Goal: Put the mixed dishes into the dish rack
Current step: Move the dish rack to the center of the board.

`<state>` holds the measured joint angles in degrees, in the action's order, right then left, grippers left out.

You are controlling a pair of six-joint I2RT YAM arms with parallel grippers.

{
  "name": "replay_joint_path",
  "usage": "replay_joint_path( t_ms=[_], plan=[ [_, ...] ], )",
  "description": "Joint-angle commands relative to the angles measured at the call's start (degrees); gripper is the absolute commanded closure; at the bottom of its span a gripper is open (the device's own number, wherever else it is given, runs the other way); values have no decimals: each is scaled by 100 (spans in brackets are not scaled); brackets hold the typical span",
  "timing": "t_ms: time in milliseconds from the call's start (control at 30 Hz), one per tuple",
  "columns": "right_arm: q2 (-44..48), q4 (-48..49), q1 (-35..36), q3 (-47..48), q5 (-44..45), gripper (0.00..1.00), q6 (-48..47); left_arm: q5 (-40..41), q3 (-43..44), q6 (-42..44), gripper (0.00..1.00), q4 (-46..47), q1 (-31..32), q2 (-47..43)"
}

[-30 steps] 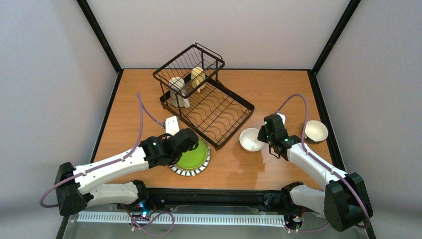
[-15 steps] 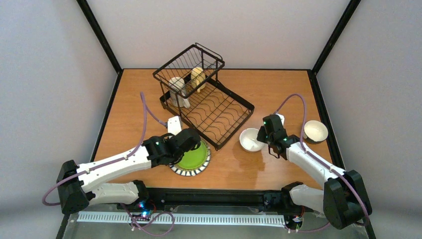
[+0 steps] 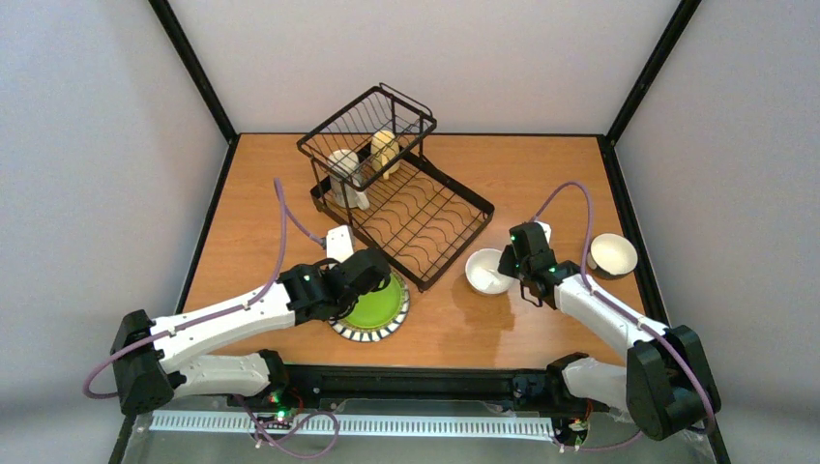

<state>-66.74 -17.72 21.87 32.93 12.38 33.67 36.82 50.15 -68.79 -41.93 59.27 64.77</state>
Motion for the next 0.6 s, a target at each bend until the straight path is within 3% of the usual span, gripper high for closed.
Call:
replay_joint_path(
  t_ms=[0,567],
  plan=[
    [-46,66,40,-23,-7,27,-1,69,61,-46,8,56,38,49],
    [388,-369,51,346,151,25,-80,149,102,-250,8,166,36,200]
  ],
)
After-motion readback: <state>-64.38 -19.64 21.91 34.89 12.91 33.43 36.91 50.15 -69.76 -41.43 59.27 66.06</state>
